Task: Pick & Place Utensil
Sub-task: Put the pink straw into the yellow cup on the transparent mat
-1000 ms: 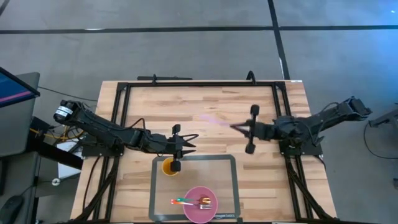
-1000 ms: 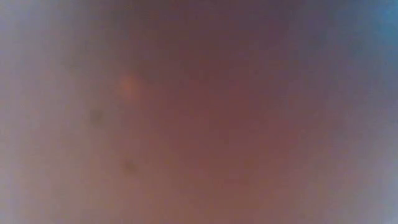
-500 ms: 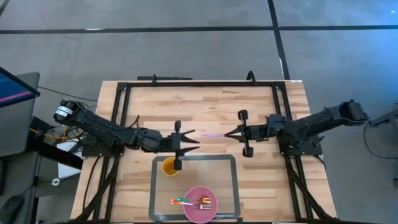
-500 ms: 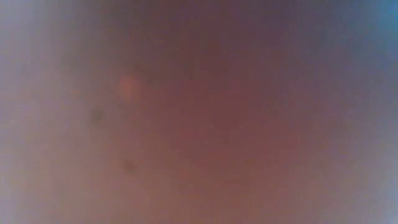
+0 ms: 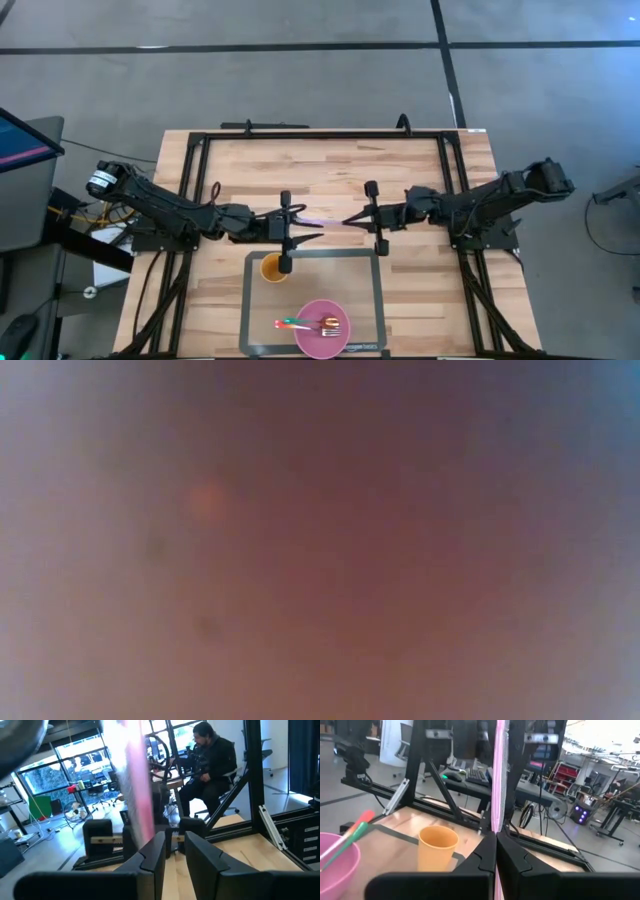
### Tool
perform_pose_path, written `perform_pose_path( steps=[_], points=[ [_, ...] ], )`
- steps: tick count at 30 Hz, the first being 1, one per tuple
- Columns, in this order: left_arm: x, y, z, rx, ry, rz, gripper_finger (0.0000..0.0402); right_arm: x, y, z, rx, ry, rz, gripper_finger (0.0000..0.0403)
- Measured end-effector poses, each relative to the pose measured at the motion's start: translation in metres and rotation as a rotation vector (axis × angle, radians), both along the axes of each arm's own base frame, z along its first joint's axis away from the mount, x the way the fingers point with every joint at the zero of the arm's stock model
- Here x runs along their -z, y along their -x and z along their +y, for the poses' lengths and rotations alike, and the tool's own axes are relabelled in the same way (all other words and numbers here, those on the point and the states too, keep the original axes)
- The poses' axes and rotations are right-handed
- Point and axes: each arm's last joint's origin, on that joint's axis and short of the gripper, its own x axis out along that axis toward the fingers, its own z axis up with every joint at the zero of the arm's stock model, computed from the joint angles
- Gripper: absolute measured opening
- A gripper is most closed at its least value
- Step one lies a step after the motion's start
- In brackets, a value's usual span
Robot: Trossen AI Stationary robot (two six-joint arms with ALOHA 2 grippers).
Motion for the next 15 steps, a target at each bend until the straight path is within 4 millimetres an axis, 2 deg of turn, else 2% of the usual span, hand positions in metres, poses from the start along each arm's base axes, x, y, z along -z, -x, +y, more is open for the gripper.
perform_pose_path(
  steps=[9, 15],
  points=[
    [0.0, 0.0, 0.0, 0.0, 0.002, 0.0, 0.0074, 0.001, -0.007, 0.0, 0.004, 0.076, 0.0, 0.0],
    [0.0, 0.0, 0.0, 0.001, 0.006, 0.002, 0.0074, -0.025, 0.008, 0.005, -0.012, 0.086, -0.104, 0.0]
  ],
)
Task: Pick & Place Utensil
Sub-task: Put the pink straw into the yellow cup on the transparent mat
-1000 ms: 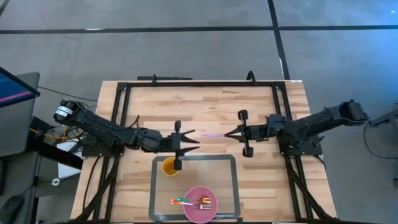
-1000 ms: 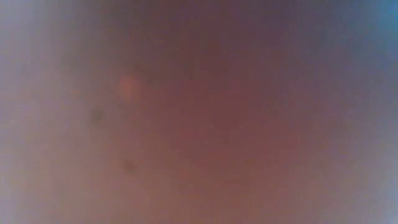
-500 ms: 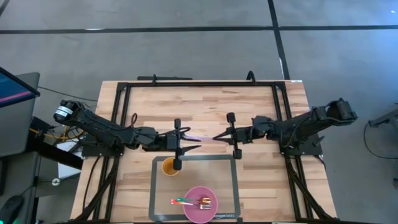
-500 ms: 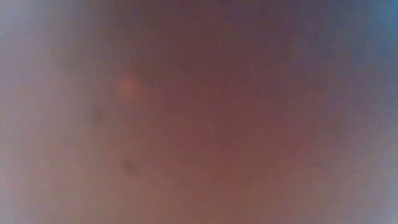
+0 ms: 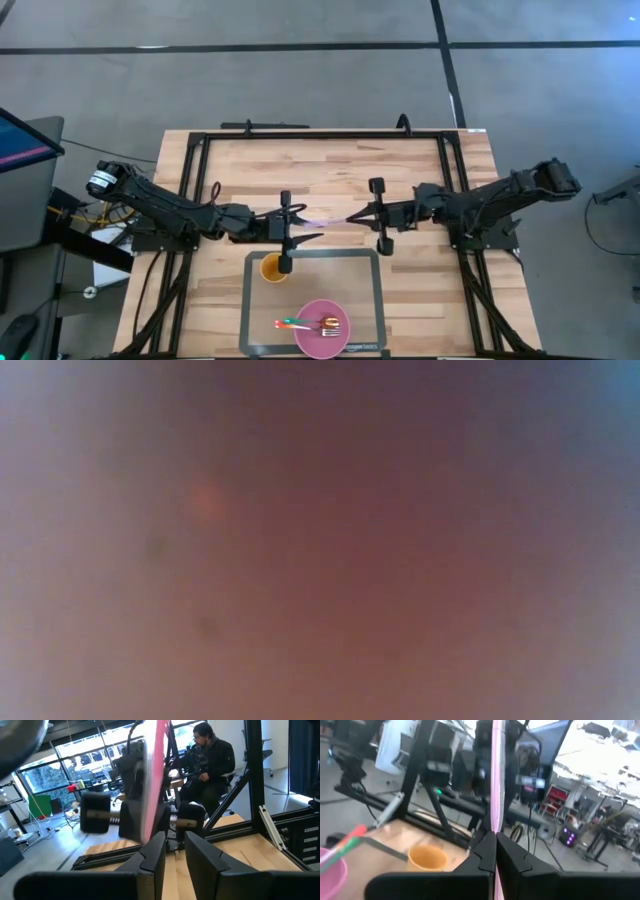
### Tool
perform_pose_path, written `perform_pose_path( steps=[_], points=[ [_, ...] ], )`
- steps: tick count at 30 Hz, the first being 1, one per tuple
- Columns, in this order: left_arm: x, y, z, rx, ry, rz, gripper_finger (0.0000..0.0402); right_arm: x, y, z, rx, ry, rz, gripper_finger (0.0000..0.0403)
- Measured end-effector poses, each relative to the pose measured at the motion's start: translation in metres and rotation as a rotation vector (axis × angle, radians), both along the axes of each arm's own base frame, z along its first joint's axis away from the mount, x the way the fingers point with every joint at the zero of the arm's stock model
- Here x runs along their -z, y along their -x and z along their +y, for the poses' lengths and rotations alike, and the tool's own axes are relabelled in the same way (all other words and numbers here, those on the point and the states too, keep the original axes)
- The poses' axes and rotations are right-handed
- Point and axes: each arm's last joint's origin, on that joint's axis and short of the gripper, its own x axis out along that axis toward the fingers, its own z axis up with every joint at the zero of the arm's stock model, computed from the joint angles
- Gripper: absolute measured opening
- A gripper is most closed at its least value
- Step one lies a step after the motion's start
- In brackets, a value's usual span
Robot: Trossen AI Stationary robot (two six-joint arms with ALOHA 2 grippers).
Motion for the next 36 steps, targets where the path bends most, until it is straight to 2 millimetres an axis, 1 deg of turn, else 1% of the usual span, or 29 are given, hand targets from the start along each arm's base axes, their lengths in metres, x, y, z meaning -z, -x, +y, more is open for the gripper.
perform_pose_path(
  steps=[3, 6, 13, 18, 27, 36],
  points=[
    [0.0, 0.0, 0.0, 0.0, 0.001, -0.001, 0.0074, -0.005, 0.007, 0.002, -0.012, 0.023, 0.003, 0.0],
    [-0.001, 0.0, 0.0, -0.001, 0.001, -0.01, 0.0074, -0.005, 0.008, 0.003, -0.017, 0.036, 0.022, 0.0],
    [-0.005, 0.001, 0.001, 0.005, 0.01, -0.052, 0.0074, 0.01, -0.002, 0.002, -0.003, 0.061, 0.076, 0.0],
    [-0.005, 0.0, 0.004, -0.001, 0.01, -0.055, 0.0074, 0.015, -0.007, -0.001, 0.01, 0.06, 0.075, 0.0],
    [-0.006, 0.0, 0.004, -0.003, 0.011, -0.058, 0.0074, 0.013, -0.007, -0.002, 0.017, 0.056, 0.05, 0.0],
    [-0.006, 0.0, 0.004, -0.003, 0.011, -0.058, 0.0074, 0.014, -0.007, -0.002, 0.016, 0.05, 0.069, 0.0]
  ],
)
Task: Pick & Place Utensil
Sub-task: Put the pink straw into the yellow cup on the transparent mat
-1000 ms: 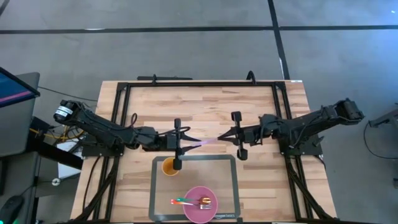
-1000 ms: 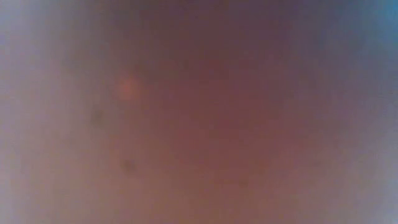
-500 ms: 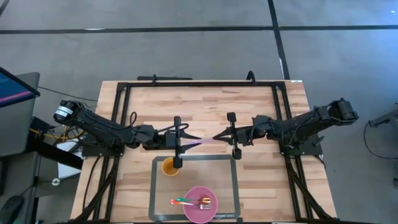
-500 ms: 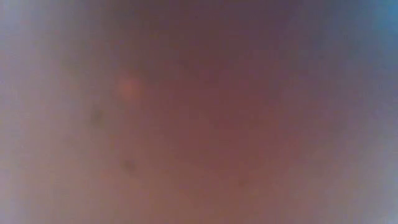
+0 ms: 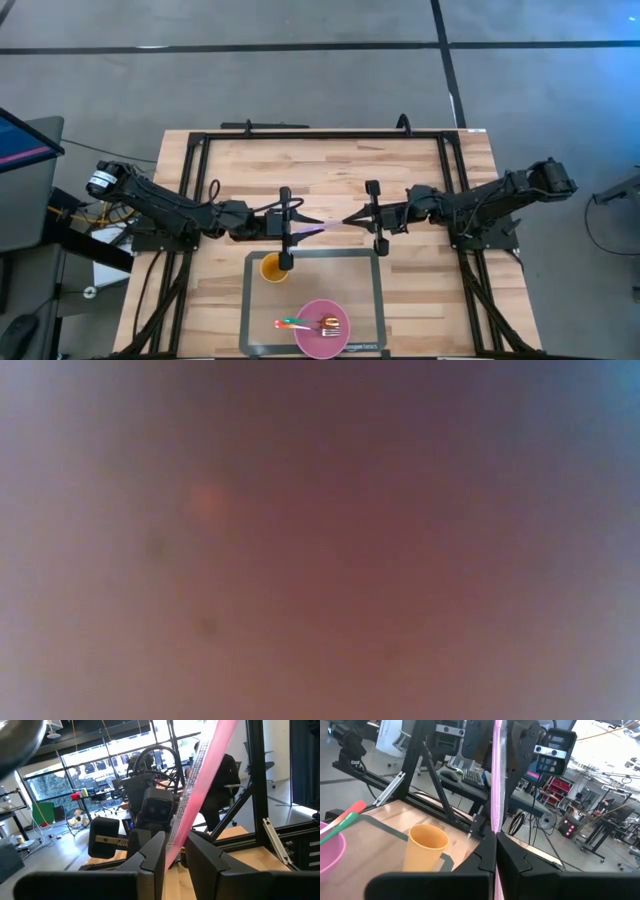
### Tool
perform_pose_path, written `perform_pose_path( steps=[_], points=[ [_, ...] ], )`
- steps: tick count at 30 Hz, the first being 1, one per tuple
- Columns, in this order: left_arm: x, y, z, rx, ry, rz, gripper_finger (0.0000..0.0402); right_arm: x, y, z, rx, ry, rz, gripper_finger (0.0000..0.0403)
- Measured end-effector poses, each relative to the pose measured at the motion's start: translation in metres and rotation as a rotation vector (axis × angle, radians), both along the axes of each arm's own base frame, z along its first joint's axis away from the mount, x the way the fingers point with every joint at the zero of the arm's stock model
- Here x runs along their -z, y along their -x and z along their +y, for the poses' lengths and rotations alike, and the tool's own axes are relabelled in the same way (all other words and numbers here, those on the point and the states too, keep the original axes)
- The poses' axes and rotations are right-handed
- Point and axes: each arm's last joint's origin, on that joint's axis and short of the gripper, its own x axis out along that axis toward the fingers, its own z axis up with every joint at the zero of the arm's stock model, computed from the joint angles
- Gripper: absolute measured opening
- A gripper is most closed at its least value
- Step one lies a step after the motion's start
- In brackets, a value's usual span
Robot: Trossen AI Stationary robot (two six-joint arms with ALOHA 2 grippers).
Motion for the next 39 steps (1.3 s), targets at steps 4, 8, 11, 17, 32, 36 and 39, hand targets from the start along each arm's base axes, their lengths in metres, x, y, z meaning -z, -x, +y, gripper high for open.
perform_pose_path(
  steps=[4, 8, 11, 17, 32, 36, 39],
  points=[
    [0.0, 0.0, 0.0, 0.0, 0.0, 0.0, 0.0067, 0.0, 0.0, 0.0, 0.0, -0.003, 0.002, 0.0],
    [0.0, 0.0, 0.0, 0.0, 0.0, 0.0, 0.0043, 0.001, 0.0, 0.0, 0.006, -0.002, 0.01, 0.0],
    [0.0, 0.0, 0.0, -0.001, -0.001, 0.002, 0.0019, 0.001, 0.0, -0.001, 0.04, -0.005, 0.011, 0.0],
    [0.001, 0.0, 0.0, -0.004, -0.002, 0.006, 0.0019, 0.002, 0.0, -0.003, 0.106, -0.025, 0.027, 0.0028],
    [0.01, -0.002, 0.0, -0.007, 0.021, 0.105, 0.001, 0.003, 0.0, -0.003, 0.115, -0.044, 0.031, 0.0134],
    [0.014, -0.002, 0.0, -0.071, 0.058, 0.147, 0.0012, 0.003, 0.0, -0.003, 0.113, -0.052, 0.032, 0.0151],
    [0.016, -0.001, -0.003, -0.075, 0.111, 0.156, 0.0013, 0.003, 0.0, -0.003, 0.11, -0.077, 0.036, 0.0161]
  ],
)
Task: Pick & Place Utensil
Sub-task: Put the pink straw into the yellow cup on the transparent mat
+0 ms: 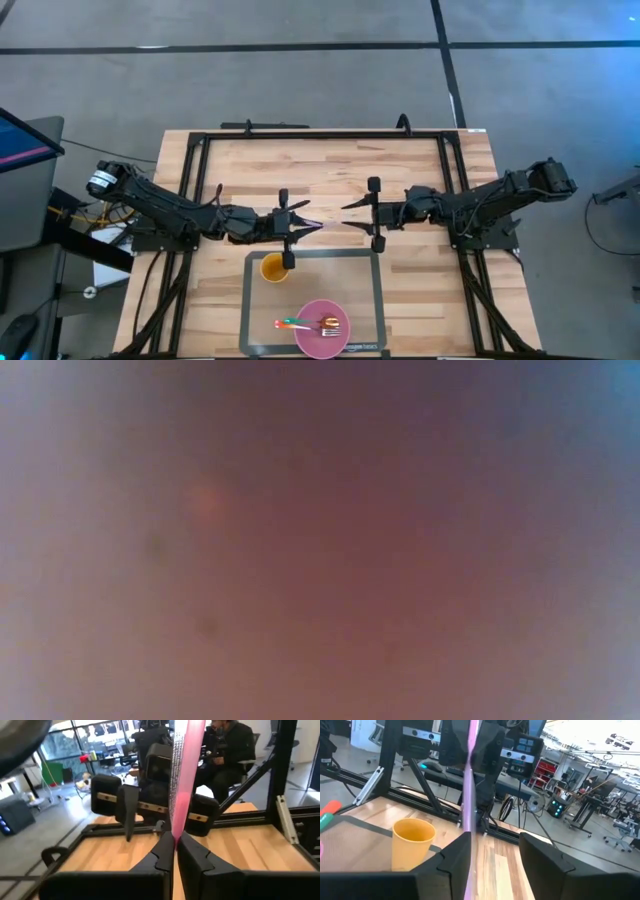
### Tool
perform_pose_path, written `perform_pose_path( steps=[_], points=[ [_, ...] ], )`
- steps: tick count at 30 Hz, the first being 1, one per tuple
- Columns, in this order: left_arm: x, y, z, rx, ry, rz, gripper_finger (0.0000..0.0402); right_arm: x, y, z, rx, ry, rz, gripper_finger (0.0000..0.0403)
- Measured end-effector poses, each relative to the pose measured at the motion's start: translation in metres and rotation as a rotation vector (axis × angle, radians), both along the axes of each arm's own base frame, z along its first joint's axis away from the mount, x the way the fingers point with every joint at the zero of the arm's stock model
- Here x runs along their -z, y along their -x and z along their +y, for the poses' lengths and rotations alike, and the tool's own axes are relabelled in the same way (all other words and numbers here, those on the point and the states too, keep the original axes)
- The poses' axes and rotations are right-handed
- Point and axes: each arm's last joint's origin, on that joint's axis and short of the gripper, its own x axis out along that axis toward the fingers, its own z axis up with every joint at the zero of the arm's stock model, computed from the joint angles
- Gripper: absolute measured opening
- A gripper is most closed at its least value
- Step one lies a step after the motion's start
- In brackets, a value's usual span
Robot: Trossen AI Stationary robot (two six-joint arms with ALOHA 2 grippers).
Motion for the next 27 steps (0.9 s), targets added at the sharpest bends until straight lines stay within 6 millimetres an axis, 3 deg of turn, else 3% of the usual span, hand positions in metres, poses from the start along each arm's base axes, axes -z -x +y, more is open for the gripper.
perform_pose_path(
  steps=[6, 12, 20, 27],
  points=[
    [-0.002, 0.008, -0.008, -0.02, 0.043, 0.003, 0.001, 0.004, 0.0, 0.0, 0.0, 0.001, 0.04, 0.0172],
    [-0.011, 0.039, -0.004, -0.139, 0.136, 0.072, 0.0009, 0.006, 0.0, 0.0, 0.0, -0.017, 0.06, 0.0176],
    [-0.018, 0.079, 0.002, -0.036, 0.366, 0.153, 0.0009, 0.008, 0.0, 0.0, 0.002, -0.035, 0.085, 0.0178],
    [-0.024, 0.097, 0.004, 0.103, 0.505, 0.175, 0.0012, 0.01, 0.0, 0.0, 0.002, -0.034, 0.102, 0.0175]
  ],
)
